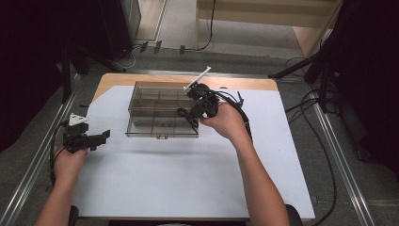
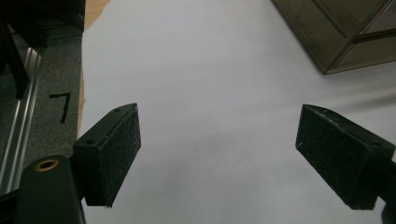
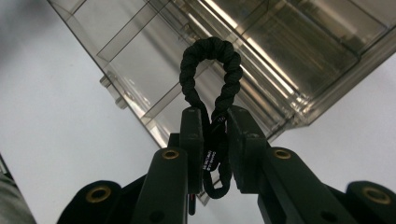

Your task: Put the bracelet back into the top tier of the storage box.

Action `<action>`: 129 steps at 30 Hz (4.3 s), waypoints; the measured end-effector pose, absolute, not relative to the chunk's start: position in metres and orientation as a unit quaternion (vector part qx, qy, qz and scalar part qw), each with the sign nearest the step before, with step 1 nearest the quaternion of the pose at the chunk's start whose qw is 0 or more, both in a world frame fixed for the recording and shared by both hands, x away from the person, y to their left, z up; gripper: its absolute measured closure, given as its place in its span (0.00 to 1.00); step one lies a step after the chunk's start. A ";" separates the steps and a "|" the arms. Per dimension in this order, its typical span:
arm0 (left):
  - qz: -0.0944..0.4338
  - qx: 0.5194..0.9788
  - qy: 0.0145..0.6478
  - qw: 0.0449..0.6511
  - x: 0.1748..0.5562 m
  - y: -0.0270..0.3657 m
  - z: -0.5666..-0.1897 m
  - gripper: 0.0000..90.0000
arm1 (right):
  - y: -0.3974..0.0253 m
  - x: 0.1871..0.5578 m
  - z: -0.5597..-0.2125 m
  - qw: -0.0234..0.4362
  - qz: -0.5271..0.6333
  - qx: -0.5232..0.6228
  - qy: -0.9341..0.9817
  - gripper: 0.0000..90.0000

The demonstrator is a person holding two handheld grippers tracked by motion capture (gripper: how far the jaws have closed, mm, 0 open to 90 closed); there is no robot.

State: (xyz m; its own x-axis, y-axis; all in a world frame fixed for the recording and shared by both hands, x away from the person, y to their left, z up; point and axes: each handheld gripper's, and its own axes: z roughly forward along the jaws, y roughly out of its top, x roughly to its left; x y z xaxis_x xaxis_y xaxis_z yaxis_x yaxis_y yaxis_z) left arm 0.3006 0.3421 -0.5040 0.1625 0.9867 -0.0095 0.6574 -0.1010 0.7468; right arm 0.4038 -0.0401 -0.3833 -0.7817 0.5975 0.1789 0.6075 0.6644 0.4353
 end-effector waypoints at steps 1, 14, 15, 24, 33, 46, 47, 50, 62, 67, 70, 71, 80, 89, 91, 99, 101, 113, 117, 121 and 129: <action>0.262 0.693 0.594 0.315 0.300 0.343 -0.504 0.17 | -0.039 0.404 -0.384 0.010 -0.243 -0.328 -0.913 0.87; 0.264 0.686 0.601 0.313 0.293 0.350 -0.504 0.17 | -0.022 0.408 -0.403 0.019 -0.215 -0.316 -0.924 0.87; 0.264 0.686 0.601 0.314 0.293 0.350 -0.504 0.17 | -0.022 0.407 -0.404 0.020 -0.212 -0.315 -0.925 0.87; 0.262 0.689 0.598 0.315 0.296 0.347 -0.504 0.17 | -0.022 0.405 -0.409 0.021 -0.200 -0.314 -0.928 0.86; 0.262 0.691 0.594 0.318 0.300 0.345 -0.504 0.17 | -0.024 0.403 -0.414 0.022 -0.192 -0.321 -0.927 0.86; 0.261 0.691 0.591 0.324 0.302 0.343 -0.503 0.17 | -0.023 0.402 -0.420 0.022 -0.184 -0.325 -0.927 0.85; 0.262 0.691 0.590 0.325 0.302 0.344 -0.503 0.17 | -0.023 0.402 -0.421 0.020 -0.184 -0.324 -0.928 0.85; 0.262 0.691 0.591 0.324 0.302 0.344 -0.503 0.17 | -0.021 0.402 -0.423 0.017 -0.178 -0.322 -0.930 0.84; 0.260 0.694 0.590 0.321 0.303 0.342 -0.503 0.17 | -0.021 0.402 -0.425 0.020 -0.178 -0.321 -0.930 0.83; 0.259 0.694 0.590 0.321 0.303 0.343 -0.503 0.17 | -0.021 0.403 -0.425 0.024 -0.180 -0.322 -0.929 0.79; 0.259 0.694 0.589 0.323 0.303 0.343 -0.503 0.17 | -0.021 0.403 -0.425 0.027 -0.181 -0.322 -0.929 0.76; 0.259 0.694 0.589 0.322 0.303 0.342 -0.503 0.17 | -0.021 0.403 -0.425 0.027 -0.182 -0.321 -0.929 0.74; 0.260 0.694 0.589 0.324 0.302 0.343 -0.503 0.17 | -0.023 0.403 -0.421 0.031 -0.187 -0.326 -0.926 0.65; 0.260 0.694 0.588 0.323 0.302 0.343 -0.503 0.17 | -0.029 0.401 -0.412 0.033 -0.205 -0.332 -0.920 0.62; 0.260 0.693 0.589 0.323 0.302 0.343 -0.503 0.17 | -0.030 0.401 -0.411 0.033 -0.210 -0.335 -0.918 0.62; 0.259 0.693 0.590 0.323 0.302 0.343 -0.503 0.17 | -0.039 0.401 -0.400 0.021 -0.221 -0.340 -0.914 0.72; 0.259 0.694 0.589 0.323 0.302 0.343 -0.503 0.17 | -0.040 0.401 -0.397 0.011 -0.231 -0.340 -0.911 0.78; 0.260 0.693 0.590 0.322 0.302 0.344 -0.502 0.17 | -0.028 0.406 -0.414 -0.002 -0.207 -0.336 -0.919 0.93; 0.260 0.693 0.591 0.322 0.301 0.344 -0.503 0.17 | -0.025 0.407 -0.419 -0.004 -0.197 -0.335 -0.921 0.93; 0.259 0.693 0.590 0.323 0.302 0.344 -0.503 0.17 | -0.025 0.408 -0.422 0.000 -0.189 -0.335 -0.923 0.92; 0.259 0.693 0.590 0.322 0.302 0.344 -0.503 0.17 | -0.027 0.407 -0.421 0.004 -0.195 -0.334 -0.922 0.84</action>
State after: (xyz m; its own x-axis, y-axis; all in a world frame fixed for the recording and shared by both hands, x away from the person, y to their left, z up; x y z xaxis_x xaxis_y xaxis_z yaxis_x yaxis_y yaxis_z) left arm 0.3019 0.3439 -0.5029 0.1680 0.9856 -0.0213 0.6509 -0.0947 0.7532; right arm 0.4067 -0.0266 -0.4206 -0.7770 0.6141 0.1384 0.6175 0.7010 0.3568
